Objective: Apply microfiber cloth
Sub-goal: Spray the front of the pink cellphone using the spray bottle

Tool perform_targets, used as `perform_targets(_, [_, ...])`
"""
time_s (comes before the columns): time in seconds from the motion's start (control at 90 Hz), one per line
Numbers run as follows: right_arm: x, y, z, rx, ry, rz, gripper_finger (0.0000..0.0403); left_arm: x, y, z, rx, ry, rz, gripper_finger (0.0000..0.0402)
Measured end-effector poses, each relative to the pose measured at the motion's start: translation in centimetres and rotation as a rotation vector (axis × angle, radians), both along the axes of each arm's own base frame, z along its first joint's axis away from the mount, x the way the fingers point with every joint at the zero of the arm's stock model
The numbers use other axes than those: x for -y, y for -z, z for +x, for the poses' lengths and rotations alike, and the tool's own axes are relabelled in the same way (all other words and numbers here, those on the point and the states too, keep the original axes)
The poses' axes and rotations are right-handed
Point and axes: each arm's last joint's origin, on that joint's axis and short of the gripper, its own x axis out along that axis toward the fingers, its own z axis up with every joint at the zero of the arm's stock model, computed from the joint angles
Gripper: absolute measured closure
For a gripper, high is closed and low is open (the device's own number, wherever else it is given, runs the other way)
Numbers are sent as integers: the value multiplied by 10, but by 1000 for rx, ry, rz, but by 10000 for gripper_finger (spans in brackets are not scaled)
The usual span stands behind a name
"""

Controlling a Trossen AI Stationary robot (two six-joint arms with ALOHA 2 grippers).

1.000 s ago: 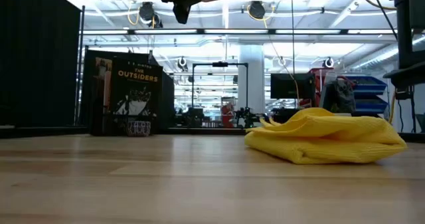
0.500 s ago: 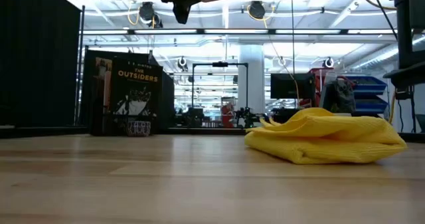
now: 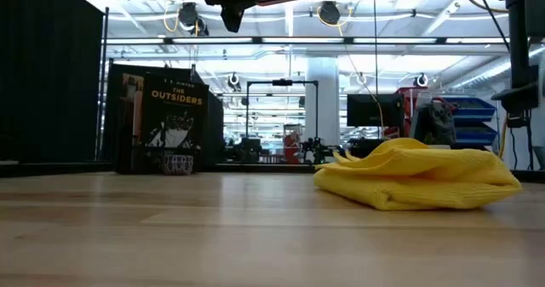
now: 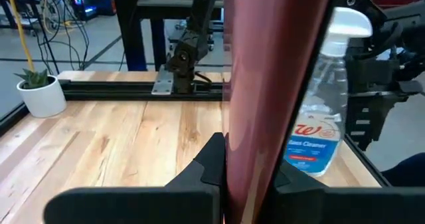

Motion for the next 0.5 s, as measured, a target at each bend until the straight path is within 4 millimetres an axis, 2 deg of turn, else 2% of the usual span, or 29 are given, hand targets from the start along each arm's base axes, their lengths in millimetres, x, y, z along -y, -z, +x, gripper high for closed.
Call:
perform_targets(0.322, [23, 4, 0, -99, 71, -162, 143, 0, 0, 0, 0, 0, 1, 391])
perform_targets(0.422, [24, 2, -3, -113, 87, -150, 143, 0, 0, 0, -2, 0, 1, 385])
perform_targets(0.5, [25, -8, -6, -142, 68, -103, 143, 0, 0, 0, -3, 0, 1, 383])
